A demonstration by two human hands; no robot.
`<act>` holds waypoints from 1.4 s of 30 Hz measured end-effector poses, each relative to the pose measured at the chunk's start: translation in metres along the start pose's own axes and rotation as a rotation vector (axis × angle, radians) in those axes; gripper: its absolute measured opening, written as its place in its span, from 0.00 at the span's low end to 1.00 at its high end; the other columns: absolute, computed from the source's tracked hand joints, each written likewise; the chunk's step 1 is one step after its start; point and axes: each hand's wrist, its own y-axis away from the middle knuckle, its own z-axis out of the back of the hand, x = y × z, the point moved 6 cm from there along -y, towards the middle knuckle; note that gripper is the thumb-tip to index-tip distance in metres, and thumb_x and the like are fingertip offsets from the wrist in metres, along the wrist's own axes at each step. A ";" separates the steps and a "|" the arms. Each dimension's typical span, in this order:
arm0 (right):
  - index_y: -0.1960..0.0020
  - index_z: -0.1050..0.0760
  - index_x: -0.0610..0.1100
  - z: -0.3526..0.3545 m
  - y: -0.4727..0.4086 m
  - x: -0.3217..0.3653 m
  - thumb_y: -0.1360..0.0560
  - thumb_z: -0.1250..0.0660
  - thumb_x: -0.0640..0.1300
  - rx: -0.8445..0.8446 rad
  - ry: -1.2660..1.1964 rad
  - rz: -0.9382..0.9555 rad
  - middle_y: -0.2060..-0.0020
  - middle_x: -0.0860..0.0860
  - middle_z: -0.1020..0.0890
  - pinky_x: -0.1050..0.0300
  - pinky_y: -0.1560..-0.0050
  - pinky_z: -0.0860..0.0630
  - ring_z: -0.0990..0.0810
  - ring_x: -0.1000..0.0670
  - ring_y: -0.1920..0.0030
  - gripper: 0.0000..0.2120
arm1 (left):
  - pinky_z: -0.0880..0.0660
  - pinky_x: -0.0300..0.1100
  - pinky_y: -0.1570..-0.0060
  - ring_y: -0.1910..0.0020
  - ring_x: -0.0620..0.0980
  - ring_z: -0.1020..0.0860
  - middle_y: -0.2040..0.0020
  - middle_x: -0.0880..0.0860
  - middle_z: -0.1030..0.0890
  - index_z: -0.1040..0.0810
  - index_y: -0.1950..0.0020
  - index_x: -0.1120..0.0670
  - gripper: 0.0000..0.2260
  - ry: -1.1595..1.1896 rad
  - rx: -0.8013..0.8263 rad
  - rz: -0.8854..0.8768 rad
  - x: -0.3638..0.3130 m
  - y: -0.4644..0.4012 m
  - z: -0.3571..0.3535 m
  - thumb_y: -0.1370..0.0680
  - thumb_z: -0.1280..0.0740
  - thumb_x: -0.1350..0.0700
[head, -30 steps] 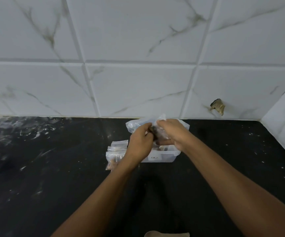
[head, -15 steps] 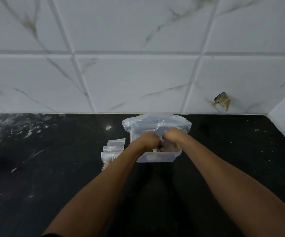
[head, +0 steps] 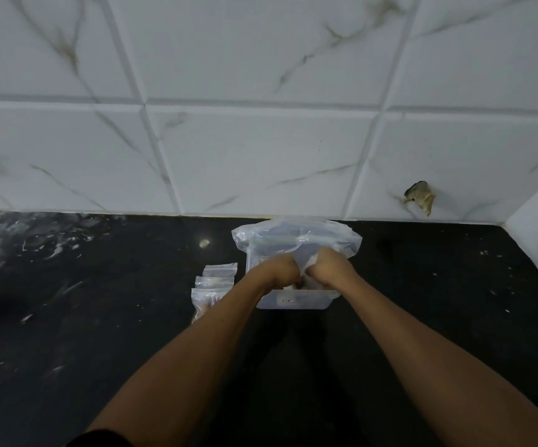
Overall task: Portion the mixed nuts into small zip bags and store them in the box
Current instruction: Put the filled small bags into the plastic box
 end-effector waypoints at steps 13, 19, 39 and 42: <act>0.54 0.20 0.43 -0.045 0.092 0.058 0.23 0.37 0.42 -0.058 -0.471 0.193 0.60 0.49 0.17 0.56 0.55 0.20 0.18 0.50 0.58 0.08 | 0.28 0.25 0.61 0.54 0.39 0.22 0.41 0.49 0.21 0.23 0.33 0.55 0.16 0.497 -0.704 -0.033 0.114 0.134 0.035 0.18 0.43 0.62; 0.44 0.24 0.42 -0.137 0.086 0.068 0.24 0.38 0.40 0.212 -0.593 0.010 0.50 0.47 0.20 0.50 0.45 0.23 0.21 0.48 0.47 0.10 | 0.28 0.42 0.62 0.60 0.49 0.20 0.61 0.51 0.17 0.19 0.56 0.53 0.11 0.735 -0.580 0.165 0.171 0.134 -0.004 0.20 0.39 0.59; 0.41 0.24 0.44 -0.101 0.109 0.086 0.24 0.32 0.48 0.305 -1.142 0.040 0.49 0.44 0.16 0.48 0.47 0.18 0.16 0.47 0.48 0.14 | 0.21 0.43 0.44 0.46 0.42 0.19 0.45 0.46 0.17 0.23 0.38 0.43 0.17 0.655 -0.525 -0.186 0.128 0.145 -0.009 0.18 0.43 0.62; 0.45 0.24 0.47 -0.045 0.108 0.084 0.23 0.35 0.50 0.177 -1.086 0.076 0.50 0.42 0.16 0.48 0.46 0.19 0.16 0.45 0.50 0.10 | 0.26 0.26 0.53 0.50 0.37 0.20 0.50 0.41 0.19 0.25 0.42 0.42 0.17 0.564 -0.561 -0.312 0.082 0.146 0.014 0.18 0.43 0.65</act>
